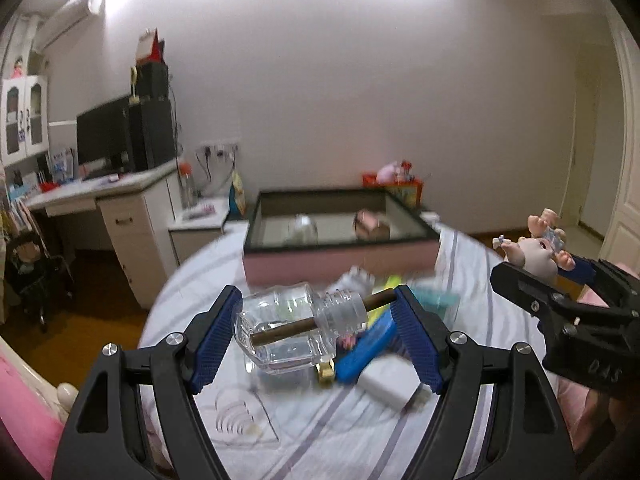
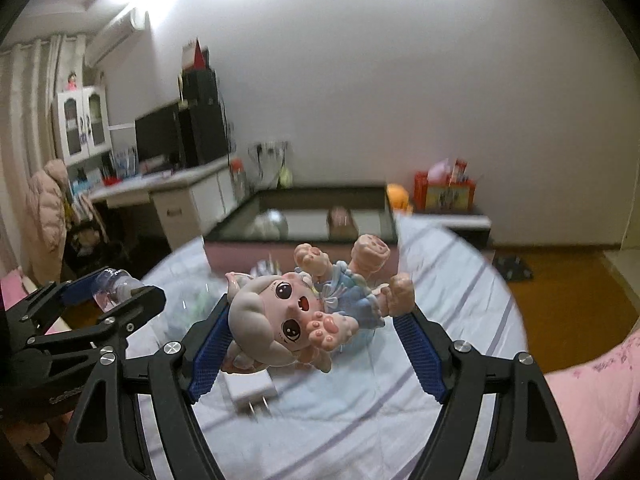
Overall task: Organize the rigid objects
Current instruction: 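Lift both held items over the pink box and open both tools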
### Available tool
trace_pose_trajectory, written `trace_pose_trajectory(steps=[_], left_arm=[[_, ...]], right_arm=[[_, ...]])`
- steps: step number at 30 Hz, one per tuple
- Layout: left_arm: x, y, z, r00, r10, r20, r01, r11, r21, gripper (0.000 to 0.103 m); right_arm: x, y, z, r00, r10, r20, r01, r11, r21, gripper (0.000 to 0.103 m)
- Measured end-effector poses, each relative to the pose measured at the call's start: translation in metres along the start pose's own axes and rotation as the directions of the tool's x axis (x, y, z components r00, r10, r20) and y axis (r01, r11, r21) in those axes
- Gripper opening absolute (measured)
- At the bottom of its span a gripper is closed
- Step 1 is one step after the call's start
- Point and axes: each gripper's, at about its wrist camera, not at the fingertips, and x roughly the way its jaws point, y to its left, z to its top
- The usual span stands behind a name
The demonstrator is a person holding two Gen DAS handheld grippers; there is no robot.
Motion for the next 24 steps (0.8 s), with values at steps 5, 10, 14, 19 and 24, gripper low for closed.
trace_pose_trajectory(steps=[5, 10, 14, 19, 24], left_arm=[[-0.022, -0.002, 0.024, 0.997, 0.0, 0.081, 0.0, 1.0, 0.002, 0.078], [-0.04, -0.003, 0.041, 0.988, 0.023, 0.151, -0.026, 1.0, 0.015, 0.078], [-0.047, -0.001, 0.05, 0.981, 0.034, 0.19, -0.039, 0.999, 0.018, 0.078], [-0.047, 0.002, 0.059, 0.975, 0.053, 0.216, -0.06, 0.998, 0.024, 0.078], [-0.039, 0.0, 0.066, 0.973, 0.061, 0.222, -0.071, 0.997, 0.04, 0.078]], right_arm=[[-0.021, 0.009, 0.018, 0.996, -0.016, 0.087, 0.017, 1.0, -0.017, 0.08], [-0.036, 0.017, 0.031, 0.988, -0.022, 0.154, 0.027, 0.999, -0.028, 0.08], [-0.04, 0.021, 0.042, 0.983, -0.02, 0.185, 0.027, 0.999, -0.034, 0.08], [-0.038, 0.024, 0.054, 0.978, -0.019, 0.21, 0.029, 0.999, -0.043, 0.08], [-0.031, 0.025, 0.06, 0.975, -0.019, 0.222, 0.029, 0.999, -0.044, 0.08]])
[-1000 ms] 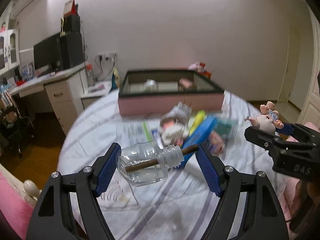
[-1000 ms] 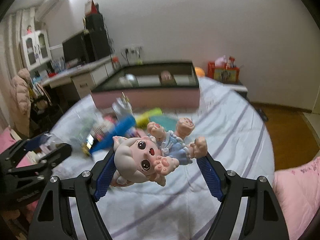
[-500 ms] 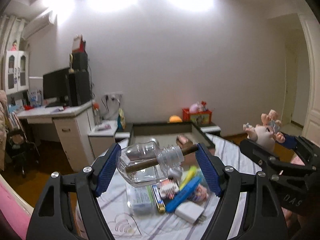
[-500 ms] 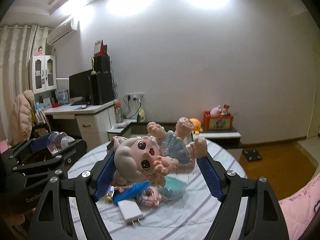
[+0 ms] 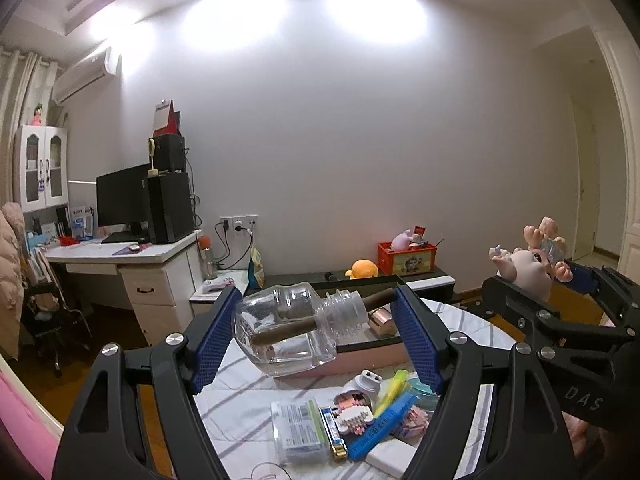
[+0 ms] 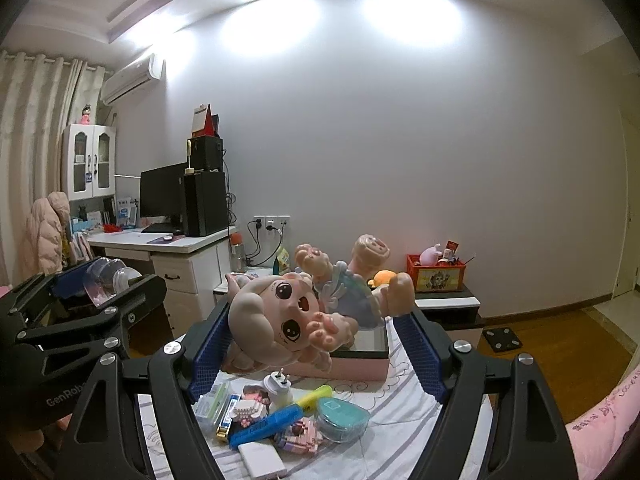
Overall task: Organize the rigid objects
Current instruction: 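Lift both held items over the pink box and open both tools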
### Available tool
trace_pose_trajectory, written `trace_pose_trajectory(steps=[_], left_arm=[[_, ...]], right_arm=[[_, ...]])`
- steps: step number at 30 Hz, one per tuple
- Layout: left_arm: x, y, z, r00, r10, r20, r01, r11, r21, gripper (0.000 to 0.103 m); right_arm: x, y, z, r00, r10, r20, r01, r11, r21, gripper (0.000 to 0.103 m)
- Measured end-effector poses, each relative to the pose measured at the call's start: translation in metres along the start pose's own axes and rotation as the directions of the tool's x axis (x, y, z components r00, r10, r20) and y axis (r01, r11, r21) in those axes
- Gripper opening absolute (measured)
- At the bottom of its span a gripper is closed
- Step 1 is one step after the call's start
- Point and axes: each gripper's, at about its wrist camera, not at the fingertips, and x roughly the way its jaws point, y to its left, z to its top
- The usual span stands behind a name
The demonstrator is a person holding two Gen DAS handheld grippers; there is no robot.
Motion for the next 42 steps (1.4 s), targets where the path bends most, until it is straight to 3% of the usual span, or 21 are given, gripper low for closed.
trace_pose_trajectory(steps=[6, 13, 18, 22, 26, 29, 36, 42], left_arm=[[0.018, -0.002, 0.011, 1.0, 0.007, 0.023, -0.007, 1.0, 0.027, 0.078], [0.066, 0.0, 0.03, 0.999, 0.02, 0.029, -0.022, 0.997, 0.073, 0.078], [0.128, 0.007, 0.035, 0.999, -0.009, -0.041, 0.012, 0.997, 0.076, 0.078], [0.192, 0.011, 0.031, 0.99, -0.03, -0.14, 0.042, 0.996, 0.081, 0.078], [0.25, 0.015, 0.02, 0.967, -0.058, -0.249, 0.074, 0.996, 0.055, 0.078], [0.293, 0.02, 0.005, 0.94, -0.063, -0.335, 0.084, 0.995, 0.046, 0.078], [0.372, 0.024, -0.029, 0.86, -0.032, -0.509, 0.071, 0.996, 0.057, 0.078], [0.403, 0.029, -0.04, 0.809, -0.007, -0.588, 0.055, 0.996, 0.064, 0.078]], right_arm=[[0.017, -0.003, 0.009, 1.0, -0.005, 0.011, 0.006, 1.0, -0.018, 0.08], [0.058, -0.01, 0.023, 1.0, -0.007, 0.007, 0.007, 0.999, -0.041, 0.08], [0.113, -0.016, 0.026, 0.998, 0.007, -0.063, -0.012, 0.998, -0.067, 0.08], [0.163, -0.023, 0.021, 0.991, 0.006, -0.137, -0.02, 0.995, -0.097, 0.08], [0.218, -0.031, 0.013, 0.971, 0.001, -0.237, -0.025, 0.995, -0.098, 0.08], [0.258, -0.038, 0.001, 0.945, 0.014, -0.328, -0.044, 0.995, -0.085, 0.08], [0.338, -0.042, -0.032, 0.833, -0.001, -0.553, -0.062, 0.994, -0.094, 0.08], [0.367, -0.041, -0.046, 0.777, -0.003, -0.63, -0.076, 0.992, -0.099, 0.08]])
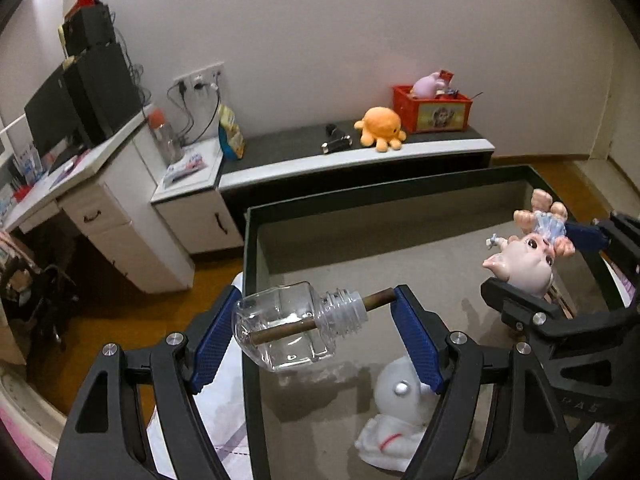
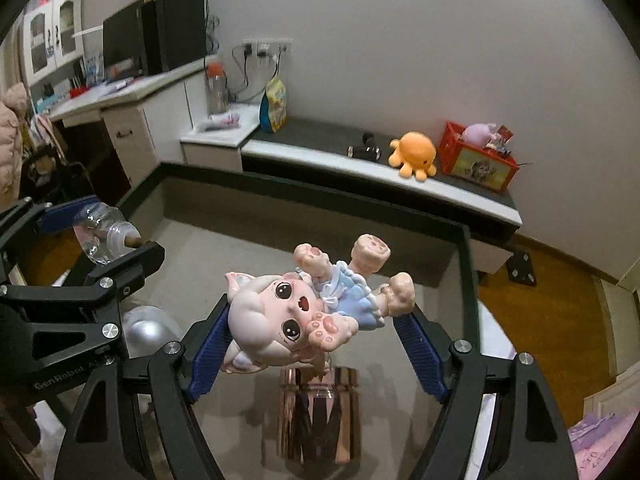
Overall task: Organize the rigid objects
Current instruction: 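Lift both held items over the pink box and open both tools, then withdraw both tools from the box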
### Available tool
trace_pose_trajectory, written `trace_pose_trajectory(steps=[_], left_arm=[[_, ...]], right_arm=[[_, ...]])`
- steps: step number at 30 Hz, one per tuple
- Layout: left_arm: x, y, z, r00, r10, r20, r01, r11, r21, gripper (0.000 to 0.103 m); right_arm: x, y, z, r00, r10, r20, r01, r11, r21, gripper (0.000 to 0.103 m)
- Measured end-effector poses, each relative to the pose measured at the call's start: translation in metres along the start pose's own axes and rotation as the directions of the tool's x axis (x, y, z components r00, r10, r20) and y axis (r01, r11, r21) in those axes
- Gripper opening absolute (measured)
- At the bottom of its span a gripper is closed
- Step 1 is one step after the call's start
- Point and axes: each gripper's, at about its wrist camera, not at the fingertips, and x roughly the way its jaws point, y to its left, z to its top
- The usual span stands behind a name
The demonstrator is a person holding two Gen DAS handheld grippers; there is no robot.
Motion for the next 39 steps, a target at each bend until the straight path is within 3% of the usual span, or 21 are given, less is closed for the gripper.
trace_pose_trajectory(steps=[5, 11, 15, 20, 25, 31, 36, 39], left_arm=[[0.007, -0.004, 0.001, 0.998, 0.033, -0.044, -0.031, 0.999, 0.041, 0.078], [0.003, 0.001, 0.0, 0.999, 0.029, -0.04, -0.028, 0.999, 0.023, 0.084], [-0.019, 0.007, -0.004, 1.0, 0.015, 0.011, -0.015, 1.0, -0.003, 0.089], [-0.074, 0.018, -0.014, 0.99, -0.029, 0.135, 0.035, 0.999, -0.041, 0.095], [-0.154, 0.017, -0.043, 0.954, -0.021, 0.299, 0.038, 0.998, -0.051, 0.098], [-0.253, 0.004, -0.101, 0.872, 0.054, 0.487, -0.021, 0.997, -0.073, 0.103], [-0.309, -0.01, -0.145, 0.824, 0.107, 0.556, -0.059, 0.993, -0.104, 0.103], [-0.333, -0.013, -0.171, 0.816, 0.101, 0.57, -0.044, 0.993, -0.112, 0.103]], right_arm=[[0.011, 0.001, 0.003, 0.997, -0.025, -0.073, 0.024, 1.0, -0.02, 0.08], [0.009, -0.001, 0.008, 0.998, -0.018, -0.054, 0.018, 1.0, -0.003, 0.081], [-0.011, 0.001, 0.008, 0.999, -0.031, 0.018, 0.031, 1.0, 0.007, 0.084], [-0.055, 0.003, -0.001, 0.992, 0.043, 0.118, -0.05, 0.997, 0.059, 0.087], [-0.128, 0.02, -0.03, 0.961, 0.058, 0.271, -0.078, 0.995, 0.063, 0.087], [-0.218, 0.048, -0.086, 0.894, 0.009, 0.447, -0.028, 0.999, 0.037, 0.087], [-0.266, 0.063, -0.124, 0.86, -0.014, 0.51, -0.005, 0.999, 0.036, 0.087], [-0.29, 0.07, -0.144, 0.844, -0.021, 0.536, 0.004, 0.999, 0.032, 0.087]])
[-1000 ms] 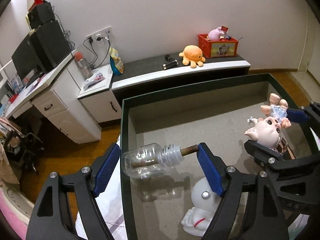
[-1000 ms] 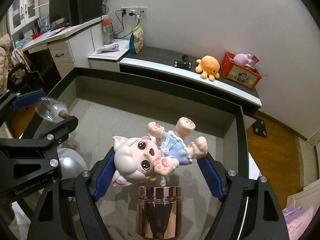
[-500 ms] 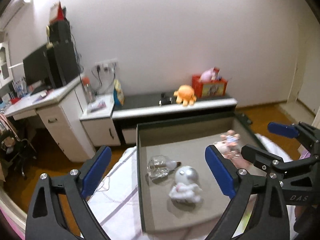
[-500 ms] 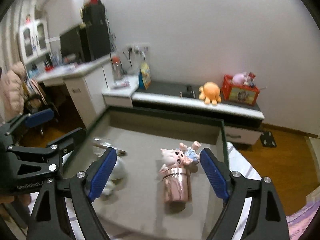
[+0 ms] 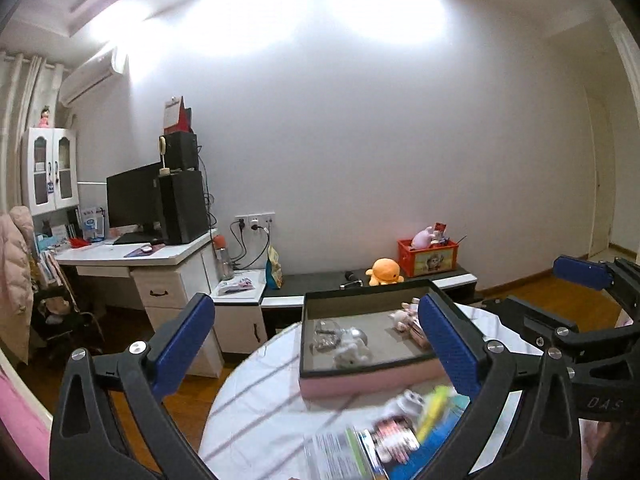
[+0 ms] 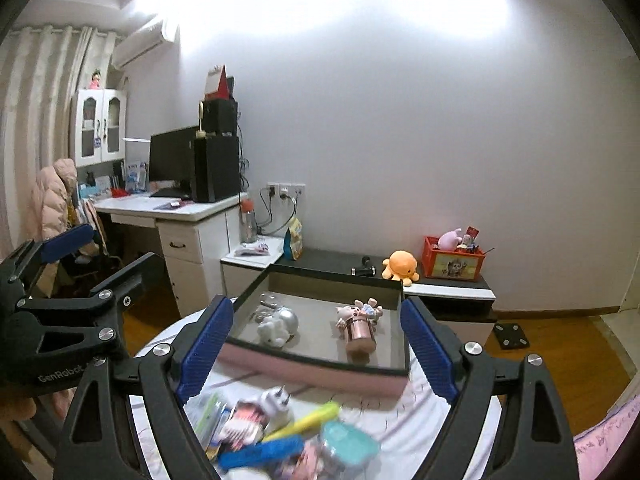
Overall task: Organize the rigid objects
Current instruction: 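Withdraw both tools from the box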
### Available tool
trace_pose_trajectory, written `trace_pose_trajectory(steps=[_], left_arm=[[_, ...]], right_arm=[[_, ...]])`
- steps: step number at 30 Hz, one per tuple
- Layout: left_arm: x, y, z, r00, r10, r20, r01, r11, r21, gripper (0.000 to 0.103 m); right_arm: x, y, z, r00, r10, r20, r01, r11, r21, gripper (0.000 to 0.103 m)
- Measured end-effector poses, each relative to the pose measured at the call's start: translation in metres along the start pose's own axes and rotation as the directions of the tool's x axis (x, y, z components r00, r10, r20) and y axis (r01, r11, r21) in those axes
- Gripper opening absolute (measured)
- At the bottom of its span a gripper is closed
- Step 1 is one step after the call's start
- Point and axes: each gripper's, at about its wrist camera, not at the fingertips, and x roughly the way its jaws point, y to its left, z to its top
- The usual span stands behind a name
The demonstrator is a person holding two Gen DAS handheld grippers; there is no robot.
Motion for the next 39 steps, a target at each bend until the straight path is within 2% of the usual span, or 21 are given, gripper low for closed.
trace_pose_trajectory(steps=[5, 9, 15, 23, 29, 34, 39], left_arm=[[-0.047, -0.008, -0.01, 0.999, 0.016, 0.037, -0.015, 1.0, -0.007, 0.103], [-0.083, -0.006, -0.022, 0.997, 0.003, 0.072, -0.001, 0.999, -0.035, 0.103], [-0.102, -0.014, -0.031, 0.995, 0.017, 0.095, -0.018, 1.0, 0.009, 0.103], [-0.096, -0.017, -0.042, 0.999, 0.013, 0.047, -0.013, 1.0, 0.001, 0.103], [-0.076, -0.015, -0.056, 0.998, -0.053, -0.02, 0.052, 0.998, -0.037, 0.103], [-0.053, -0.018, -0.078, 0.993, -0.07, -0.093, 0.065, 0.997, -0.048, 0.103], [-0.025, -0.022, -0.103, 0.978, -0.067, -0.199, 0.064, 0.998, -0.021, 0.103]], right_arm=[[-0.045, 0.005, -0.016, 0.997, -0.039, 0.066, 0.039, 0.999, -0.003, 0.087], [-0.078, 0.013, -0.03, 0.993, -0.051, 0.11, 0.051, 0.999, 0.008, 0.087], [-0.104, 0.021, -0.051, 0.99, -0.049, 0.135, 0.047, 0.999, 0.018, 0.087], [-0.099, 0.021, -0.063, 0.994, -0.046, 0.102, 0.044, 0.999, 0.026, 0.087], [-0.092, 0.016, -0.074, 0.996, -0.054, 0.074, 0.052, 0.998, 0.038, 0.087], [-0.072, 0.009, -0.089, 0.998, -0.066, 0.008, 0.065, 0.997, 0.046, 0.087], [-0.042, 0.004, -0.114, 0.993, -0.049, -0.104, 0.056, 0.996, 0.067, 0.087]])
